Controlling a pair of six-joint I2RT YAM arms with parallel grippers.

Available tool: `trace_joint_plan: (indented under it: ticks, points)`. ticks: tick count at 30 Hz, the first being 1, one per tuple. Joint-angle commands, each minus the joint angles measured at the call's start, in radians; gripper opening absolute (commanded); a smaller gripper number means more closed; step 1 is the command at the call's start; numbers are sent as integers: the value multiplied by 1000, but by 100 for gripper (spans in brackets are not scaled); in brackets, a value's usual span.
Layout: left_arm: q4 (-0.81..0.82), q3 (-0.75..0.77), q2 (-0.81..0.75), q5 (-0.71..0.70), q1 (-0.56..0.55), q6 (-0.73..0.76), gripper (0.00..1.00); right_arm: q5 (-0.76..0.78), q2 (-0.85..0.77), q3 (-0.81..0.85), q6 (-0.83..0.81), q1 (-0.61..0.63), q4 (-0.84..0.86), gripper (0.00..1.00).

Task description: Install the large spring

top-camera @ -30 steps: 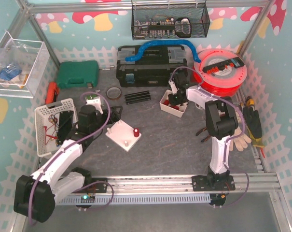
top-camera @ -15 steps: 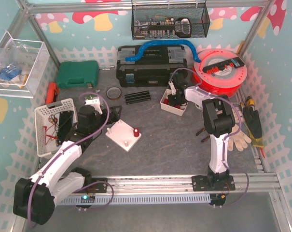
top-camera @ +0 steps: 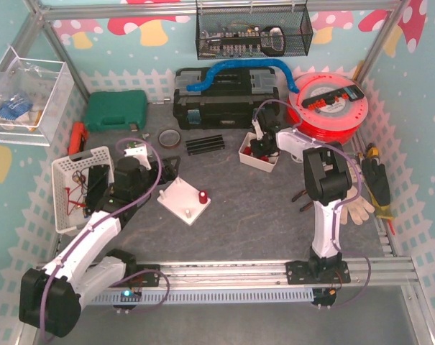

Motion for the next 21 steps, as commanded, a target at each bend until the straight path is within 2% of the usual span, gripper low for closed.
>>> trace_joint_plan:
  ticks: [1, 9, 14, 21]
  points:
    - [-11, 4, -16, -13, -4, -1, 99, -13, -103, -24, -16, -1, 22, 8]
    - [-18, 10, -23, -46, -4, -18, 99, -22, -189, -80, -36, -1, 64, 6]
    - [-45, 32, -8, -91, -5, -28, 99, -53, -297, -140, -57, 6, 132, 6]
    - [-46, 111, 40, 35, -4, 23, 97, -86, -483, -293, -160, 80, 318, 7]
